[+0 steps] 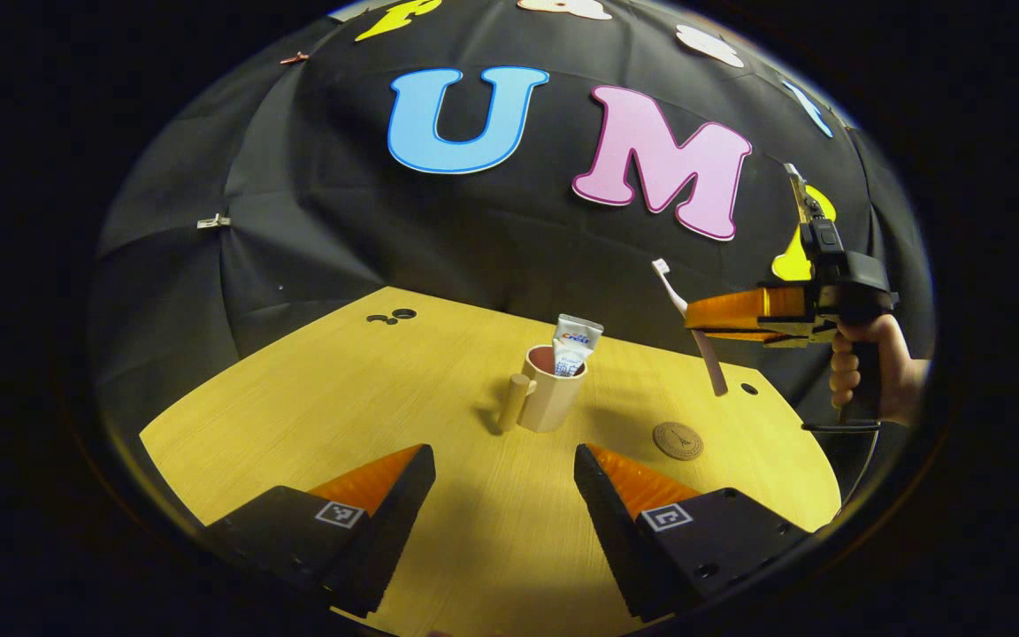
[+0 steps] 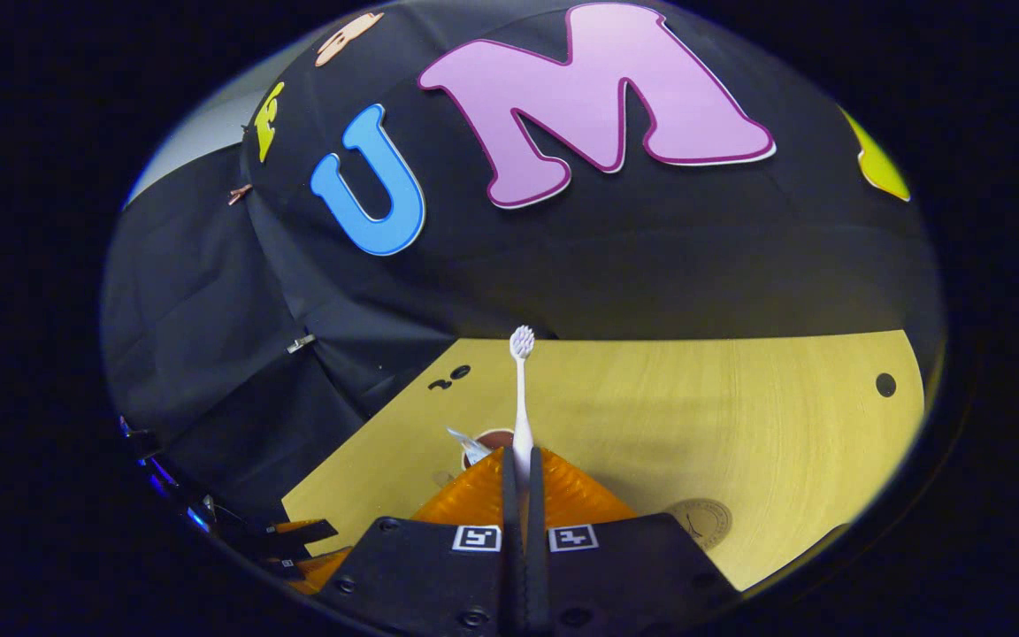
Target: Put the toothbrush and toothpaste on the desktop into the cup, then pick up the cup and place it on the coaster on the desktop.
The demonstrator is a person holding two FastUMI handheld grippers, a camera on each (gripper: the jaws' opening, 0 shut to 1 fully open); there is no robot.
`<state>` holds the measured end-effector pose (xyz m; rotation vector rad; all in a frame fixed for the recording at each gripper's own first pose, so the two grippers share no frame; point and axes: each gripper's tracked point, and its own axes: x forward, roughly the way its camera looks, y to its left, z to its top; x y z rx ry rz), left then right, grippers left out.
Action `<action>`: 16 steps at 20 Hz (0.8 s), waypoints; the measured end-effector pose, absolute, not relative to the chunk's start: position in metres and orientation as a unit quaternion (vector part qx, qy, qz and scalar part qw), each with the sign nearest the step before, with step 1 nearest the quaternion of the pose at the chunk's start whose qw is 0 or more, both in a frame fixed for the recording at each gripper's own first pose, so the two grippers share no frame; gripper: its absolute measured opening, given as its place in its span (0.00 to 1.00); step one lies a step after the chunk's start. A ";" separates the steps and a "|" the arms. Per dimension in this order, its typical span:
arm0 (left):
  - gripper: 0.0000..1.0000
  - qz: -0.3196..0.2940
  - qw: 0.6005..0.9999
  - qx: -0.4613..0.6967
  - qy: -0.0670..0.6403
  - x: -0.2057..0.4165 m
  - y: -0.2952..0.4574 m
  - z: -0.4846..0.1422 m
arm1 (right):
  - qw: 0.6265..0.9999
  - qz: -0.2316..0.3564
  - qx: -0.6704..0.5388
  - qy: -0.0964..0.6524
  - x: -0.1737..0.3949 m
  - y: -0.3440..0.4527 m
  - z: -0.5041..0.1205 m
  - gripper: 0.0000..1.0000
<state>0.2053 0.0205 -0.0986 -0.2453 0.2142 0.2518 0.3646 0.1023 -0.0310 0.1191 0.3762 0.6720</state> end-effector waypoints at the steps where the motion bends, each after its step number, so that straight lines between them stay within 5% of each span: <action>1: 0.98 0.129 0.978 -0.125 0.103 0.205 0.022 -0.101 | 0.924 0.333 0.060 0.177 0.371 0.109 -0.030 0.05; 16: 0.98 0.146 0.973 -0.142 0.109 0.225 0.039 -0.136 | 0.911 0.395 0.079 0.095 0.455 0.200 -0.041 0.05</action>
